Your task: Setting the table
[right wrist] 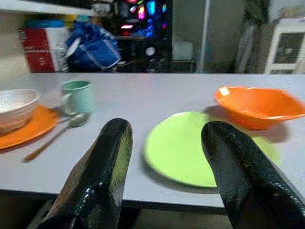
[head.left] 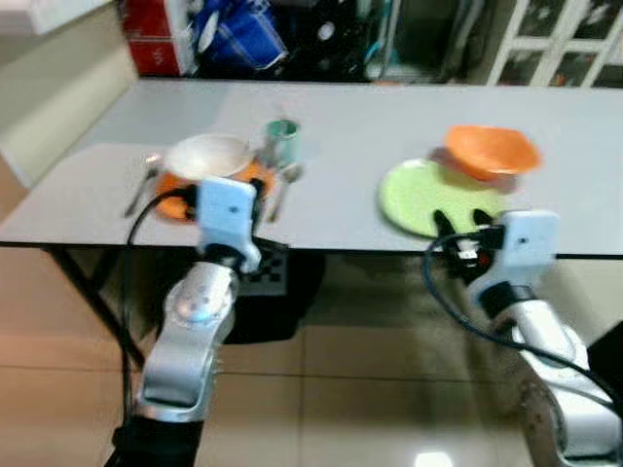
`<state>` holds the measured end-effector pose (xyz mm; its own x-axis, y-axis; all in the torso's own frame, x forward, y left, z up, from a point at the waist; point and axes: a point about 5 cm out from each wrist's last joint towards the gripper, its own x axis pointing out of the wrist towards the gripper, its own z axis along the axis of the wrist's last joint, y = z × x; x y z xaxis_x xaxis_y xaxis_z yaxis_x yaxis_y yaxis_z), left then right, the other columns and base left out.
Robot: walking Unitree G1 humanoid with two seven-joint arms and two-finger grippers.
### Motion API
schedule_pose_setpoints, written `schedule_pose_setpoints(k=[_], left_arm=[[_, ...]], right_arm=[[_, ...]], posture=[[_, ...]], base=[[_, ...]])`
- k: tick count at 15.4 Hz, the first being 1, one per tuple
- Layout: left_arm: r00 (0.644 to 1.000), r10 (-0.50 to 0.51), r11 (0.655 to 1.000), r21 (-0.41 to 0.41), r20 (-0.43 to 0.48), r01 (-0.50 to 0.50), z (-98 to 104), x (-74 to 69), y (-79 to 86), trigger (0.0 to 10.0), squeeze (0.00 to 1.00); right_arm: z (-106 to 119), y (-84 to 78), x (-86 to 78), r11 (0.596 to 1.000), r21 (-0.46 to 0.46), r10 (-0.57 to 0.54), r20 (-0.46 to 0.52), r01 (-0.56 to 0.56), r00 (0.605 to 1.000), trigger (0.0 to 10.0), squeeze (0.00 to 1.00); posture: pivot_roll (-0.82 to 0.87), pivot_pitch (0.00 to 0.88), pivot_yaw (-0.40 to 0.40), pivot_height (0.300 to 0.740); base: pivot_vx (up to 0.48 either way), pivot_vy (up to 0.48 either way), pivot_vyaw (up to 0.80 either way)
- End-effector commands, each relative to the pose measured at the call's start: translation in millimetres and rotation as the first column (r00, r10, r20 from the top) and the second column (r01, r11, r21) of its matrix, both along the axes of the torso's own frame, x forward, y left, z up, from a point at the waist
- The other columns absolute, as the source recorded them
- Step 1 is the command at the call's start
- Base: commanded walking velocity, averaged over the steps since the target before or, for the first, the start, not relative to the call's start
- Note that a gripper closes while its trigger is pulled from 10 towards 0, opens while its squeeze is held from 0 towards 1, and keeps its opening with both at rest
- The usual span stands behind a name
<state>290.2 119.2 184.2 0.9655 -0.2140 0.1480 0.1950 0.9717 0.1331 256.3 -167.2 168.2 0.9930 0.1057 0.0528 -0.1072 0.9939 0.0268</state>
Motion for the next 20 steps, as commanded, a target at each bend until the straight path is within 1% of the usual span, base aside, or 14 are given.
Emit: schedule_pose_setpoints(k=[1, 5, 6, 8, 10, 14, 17, 18, 20], left_arm=[[0.999, 0.028, 1.000, 0.011, 0.020, -0.028, 4, 0.7, 8.3, 10.0, 0.00], [0.999, 0.033, 0.999, -0.005, 0.010, -0.033, 2, 1.1, 9.6, 10.0, 0.00], [0.998, 0.059, 0.998, -0.005, -0.019, -0.059, -2, 1.7, 14.5, 10.0, 0.00], [0.997, 0.072, 0.997, 0.024, -0.023, -0.072, -4, 1.9, 18.1, 10.0, 0.00], [0.998, 0.064, 0.998, 0.020, -0.014, -0.064, -3, 2.4, 18.7, 10.0, 0.00], [0.999, 0.051, 0.999, 0.009, -0.013, -0.050, 0, 3.6, 18.9, 10.0, 0.00], [0.999, 0.044, 0.999, 0.021, -0.017, -0.044, -1, 5.2, 17.8, 10.0, 0.00], [0.999, 0.042, 0.999, 0.026, -0.018, -0.041, -2, 6.1, 17.5, 10.0, 0.00], [0.999, 0.033, 0.999, 0.036, -0.024, -0.032, -3, 7.2, 17.2, 10.0, 0.00]], right_arm=[[3, 5.0, 1.0, 1.000, -0.003, 0.018, 0.009, -0.018, 1.000, 10.0, 0.00], [2, 5.7, 0.6, 1.000, -0.004, 0.019, 0.008, -0.019, 1.000, 10.0, 0.00], [1, 6.5, 0.0, 0.999, 0.012, 0.030, -0.012, -0.030, 0.999, 10.0, 0.00], [1, 8.8, -0.3, 0.999, 0.005, 0.048, -0.020, -0.048, 0.999, 10.0, 0.00], [1, 10.2, 0.5, 0.999, -0.004, 0.049, -0.018, -0.049, 0.999, 10.0, 0.00], [1, 10.7, 2.0, 0.999, -0.029, 0.040, -0.020, -0.040, 0.999, 10.0, 0.00], [2, 5.3, 4.0, 1.000, -0.022, -0.008, -0.003, 0.008, 1.000, 10.0, 0.00], [4, 1.6, 4.7, 0.999, -0.007, -0.036, 0.004, 0.036, 0.999, 10.0, 0.00], [3, 0.5, 4.4, 0.999, -0.019, -0.036, 0.008, 0.036, 0.999, 10.0, 0.00]], posture=[[-0.08, 0.000, 0.025, 0.740], [-0.09, 0.000, 0.032, 0.740], [-0.09, 0.000, 0.033, 0.740], [-0.09, 0.000, 0.032, 0.740], [-0.08, 0.000, 0.031, 0.740], [-0.08, 0.000, 0.032, 0.740], [-0.08, 0.000, 0.034, 0.740], [-0.08, 0.000, 0.034, 0.740], [-0.08, 0.000, 0.037, 0.740]], base=[[0.000, -0.480, 0.00], [0.000, -0.443, 0.00], [0.000, 0.000, 0.00], [0.000, 0.000, 0.00], [0.000, 0.000, 0.00], [0.316, 0.000, 0.00], [0.427, 0.000, 0.52], [0.442, 0.000, 0.00], [0.444, 0.000, 0.00]])
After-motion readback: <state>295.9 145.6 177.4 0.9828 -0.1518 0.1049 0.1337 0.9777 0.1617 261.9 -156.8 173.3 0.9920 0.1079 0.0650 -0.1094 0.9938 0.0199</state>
